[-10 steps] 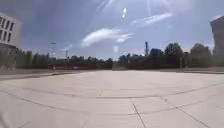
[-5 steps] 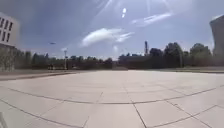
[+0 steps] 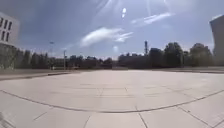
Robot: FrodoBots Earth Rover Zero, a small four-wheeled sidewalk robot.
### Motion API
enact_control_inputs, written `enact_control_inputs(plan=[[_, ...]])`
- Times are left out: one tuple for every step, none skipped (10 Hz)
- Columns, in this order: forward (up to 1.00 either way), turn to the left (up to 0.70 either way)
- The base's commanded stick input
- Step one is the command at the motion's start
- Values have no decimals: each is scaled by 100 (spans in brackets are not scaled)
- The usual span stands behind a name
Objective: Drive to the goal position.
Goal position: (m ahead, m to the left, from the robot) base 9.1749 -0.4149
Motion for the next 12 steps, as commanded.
enact_control_inputs(plan=[[70,0],[70,0],[70,0],[70,0],[70,0],[70,0],[70,0],[70,0],[70,0],[70,0],[70,0],[70,0]])
